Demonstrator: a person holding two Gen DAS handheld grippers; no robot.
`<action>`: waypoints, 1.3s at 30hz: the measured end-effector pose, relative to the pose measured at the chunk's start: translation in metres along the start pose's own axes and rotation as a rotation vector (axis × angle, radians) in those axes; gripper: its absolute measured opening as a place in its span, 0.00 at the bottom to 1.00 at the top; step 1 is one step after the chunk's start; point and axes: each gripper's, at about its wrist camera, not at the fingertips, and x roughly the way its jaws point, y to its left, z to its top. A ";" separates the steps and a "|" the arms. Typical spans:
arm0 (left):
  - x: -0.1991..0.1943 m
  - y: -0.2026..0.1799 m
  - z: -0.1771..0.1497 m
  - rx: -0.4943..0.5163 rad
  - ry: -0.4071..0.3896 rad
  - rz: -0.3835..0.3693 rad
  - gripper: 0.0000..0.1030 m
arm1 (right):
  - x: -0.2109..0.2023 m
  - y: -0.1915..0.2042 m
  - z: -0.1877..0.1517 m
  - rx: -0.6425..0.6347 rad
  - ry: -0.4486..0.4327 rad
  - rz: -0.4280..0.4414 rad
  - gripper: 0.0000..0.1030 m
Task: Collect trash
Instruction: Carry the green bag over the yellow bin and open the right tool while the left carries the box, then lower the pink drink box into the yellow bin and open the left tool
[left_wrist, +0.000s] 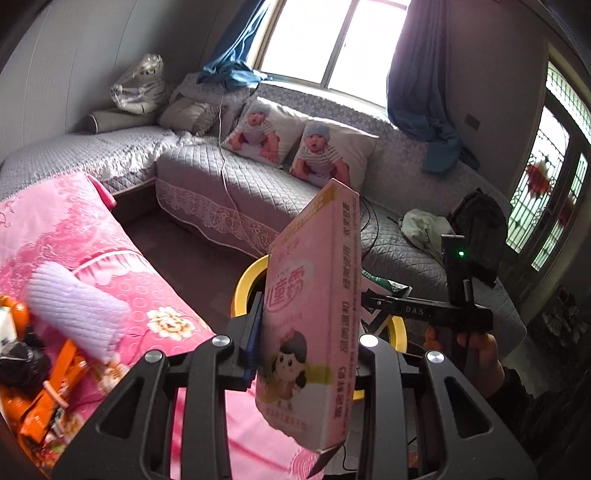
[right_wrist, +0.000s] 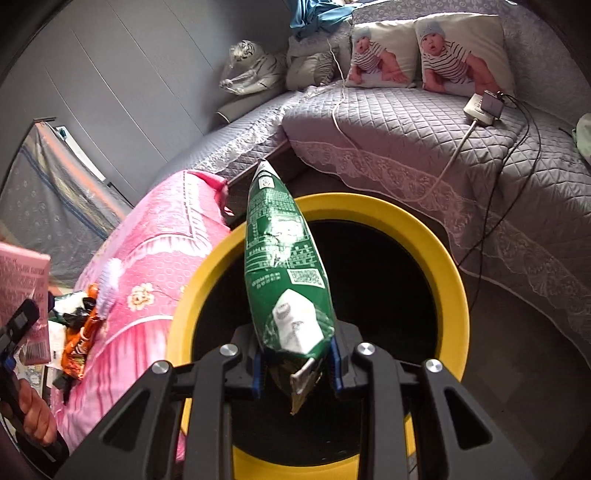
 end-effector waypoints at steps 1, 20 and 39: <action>0.009 0.001 0.001 -0.008 0.013 -0.001 0.28 | 0.002 -0.002 0.000 0.007 0.009 0.003 0.24; 0.132 -0.030 -0.009 0.011 0.173 0.009 0.60 | -0.082 -0.061 0.007 0.156 -0.286 -0.059 0.57; -0.099 0.011 0.012 -0.091 -0.349 0.323 0.92 | -0.063 0.059 0.015 -0.135 -0.242 0.108 0.58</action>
